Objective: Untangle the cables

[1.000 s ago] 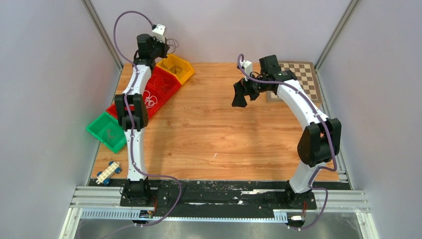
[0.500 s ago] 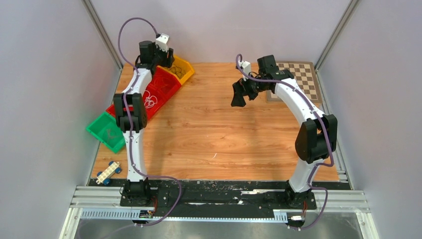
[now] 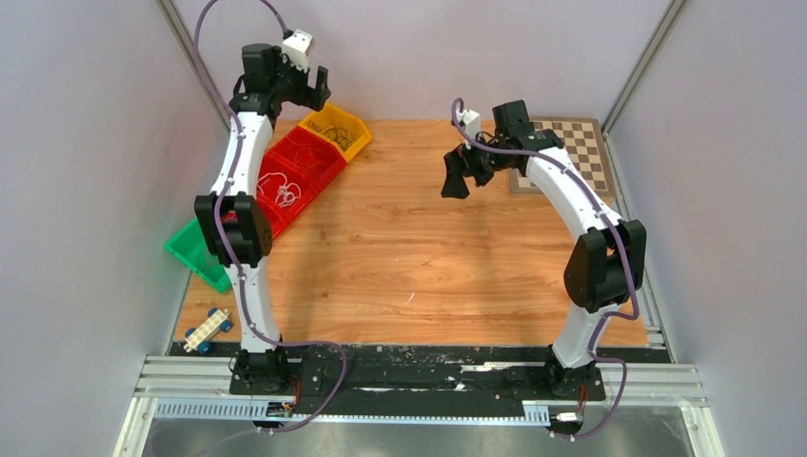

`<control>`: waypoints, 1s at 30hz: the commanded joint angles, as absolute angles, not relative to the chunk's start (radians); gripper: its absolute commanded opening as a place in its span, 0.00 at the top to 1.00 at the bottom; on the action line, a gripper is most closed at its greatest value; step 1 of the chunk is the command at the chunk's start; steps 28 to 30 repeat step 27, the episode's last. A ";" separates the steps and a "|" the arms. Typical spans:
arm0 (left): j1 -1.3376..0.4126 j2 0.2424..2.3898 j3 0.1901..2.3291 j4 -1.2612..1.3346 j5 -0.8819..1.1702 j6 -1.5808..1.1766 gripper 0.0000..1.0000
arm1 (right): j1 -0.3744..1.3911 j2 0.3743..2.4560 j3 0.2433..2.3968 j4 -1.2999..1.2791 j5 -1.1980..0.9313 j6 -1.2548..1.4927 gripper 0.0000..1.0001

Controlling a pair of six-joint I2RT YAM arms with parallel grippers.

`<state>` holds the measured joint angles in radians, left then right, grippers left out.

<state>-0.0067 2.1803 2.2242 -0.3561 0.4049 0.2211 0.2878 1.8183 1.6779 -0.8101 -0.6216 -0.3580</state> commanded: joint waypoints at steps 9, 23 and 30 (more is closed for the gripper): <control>-0.006 1.932 2.226 -1.042 0.458 0.118 0.00 | 0.227 1.790 1.798 -0.729 -0.562 -0.184 0.00; -0.017 1.698 1.663 -0.983 0.281 -0.011 0.00 | 0.220 1.570 1.363 -0.614 -0.462 -0.250 0.00; -0.051 1.667 1.622 -0.971 0.274 -0.004 0.00 | 0.220 1.562 1.349 -0.600 -0.468 -0.253 0.00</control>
